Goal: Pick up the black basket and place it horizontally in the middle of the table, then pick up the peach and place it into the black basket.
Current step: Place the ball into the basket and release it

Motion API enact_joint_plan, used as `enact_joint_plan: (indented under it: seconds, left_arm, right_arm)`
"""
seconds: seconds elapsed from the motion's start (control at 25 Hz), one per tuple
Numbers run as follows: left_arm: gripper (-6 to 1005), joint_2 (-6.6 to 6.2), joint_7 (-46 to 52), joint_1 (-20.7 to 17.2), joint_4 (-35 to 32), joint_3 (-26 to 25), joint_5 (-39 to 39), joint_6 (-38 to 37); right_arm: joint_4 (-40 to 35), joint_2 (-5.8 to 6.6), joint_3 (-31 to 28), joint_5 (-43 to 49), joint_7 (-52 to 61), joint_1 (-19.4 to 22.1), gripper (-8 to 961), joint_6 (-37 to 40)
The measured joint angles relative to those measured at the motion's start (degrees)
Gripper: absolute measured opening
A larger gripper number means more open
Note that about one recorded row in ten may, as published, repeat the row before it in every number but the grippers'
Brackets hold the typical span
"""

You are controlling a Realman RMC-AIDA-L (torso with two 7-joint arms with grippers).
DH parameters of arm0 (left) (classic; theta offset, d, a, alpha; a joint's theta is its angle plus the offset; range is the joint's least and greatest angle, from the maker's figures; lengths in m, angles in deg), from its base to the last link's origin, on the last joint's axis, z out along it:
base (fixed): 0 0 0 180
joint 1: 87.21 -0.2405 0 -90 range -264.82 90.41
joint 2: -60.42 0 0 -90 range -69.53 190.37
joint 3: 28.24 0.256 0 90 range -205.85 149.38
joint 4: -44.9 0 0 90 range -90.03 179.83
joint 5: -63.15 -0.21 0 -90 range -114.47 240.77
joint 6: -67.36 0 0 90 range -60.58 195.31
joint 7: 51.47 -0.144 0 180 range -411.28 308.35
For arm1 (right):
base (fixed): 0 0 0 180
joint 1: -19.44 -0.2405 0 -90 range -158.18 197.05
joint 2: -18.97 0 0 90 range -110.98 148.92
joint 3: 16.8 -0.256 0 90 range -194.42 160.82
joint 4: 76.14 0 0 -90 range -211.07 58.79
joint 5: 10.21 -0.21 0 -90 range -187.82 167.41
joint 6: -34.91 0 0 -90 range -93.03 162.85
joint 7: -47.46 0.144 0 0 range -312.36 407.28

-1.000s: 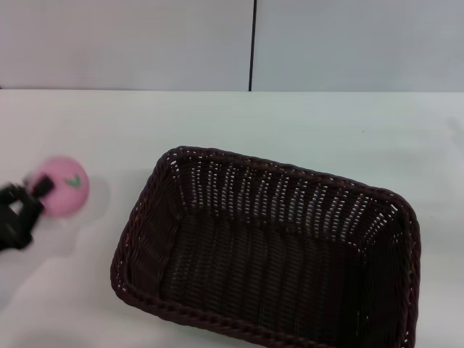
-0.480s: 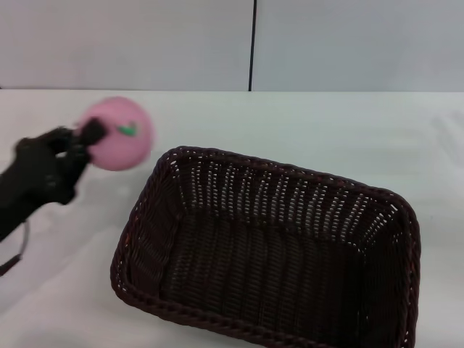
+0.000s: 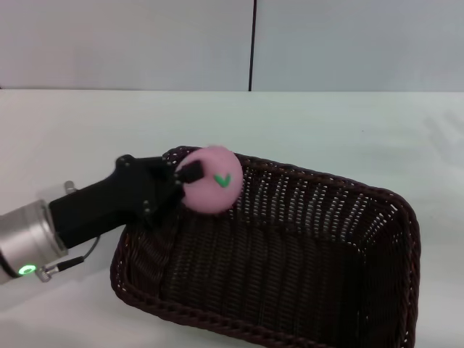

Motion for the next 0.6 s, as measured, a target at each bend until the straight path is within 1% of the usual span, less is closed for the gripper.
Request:
enact_joint_plan:
  seconds: [0.04, 0.16, 0.24, 0.4, 0.52, 0.6]
  left_arm:
    - [62, 0.0, 0.0, 0.0, 0.0, 0.0, 0.0, 0.0]
    - [77, 0.19, -0.27, 0.53, 0.16, 0.63, 0.17, 3.97]
    - [87, 0.19, -0.27, 0.53, 0.16, 0.63, 0.17, 3.97]
    - [108, 0.06, -0.44, 0.1, 0.48, -1.21, 0.38, 5.25]
    - [123, 0.06, -0.44, 0.1, 0.48, -1.21, 0.38, 5.25]
    - [133, -0.2, -0.48, -0.36, 0.54, -1.97, 0.43, 4.84]
  right_arm:
    - [0.0, 0.0, 0.0, 0.0, 0.0, 0.0, 494, 0.0]
    - [0.0, -0.07, 0.33, 0.01, 0.0, -0.17, 495, -0.1]
    - [0.03, -0.1, 0.36, 0.01, 0.0, -0.17, 495, -0.15]
    - [0.15, -0.1, 0.37, 0.01, 0.0, -0.16, 495, -0.16]
    - [0.18, -0.1, 0.38, 0.01, 0.0, -0.15, 495, -0.39]
    - [0.18, -0.09, 0.38, 0.01, 0.0, -0.17, 495, -0.54]
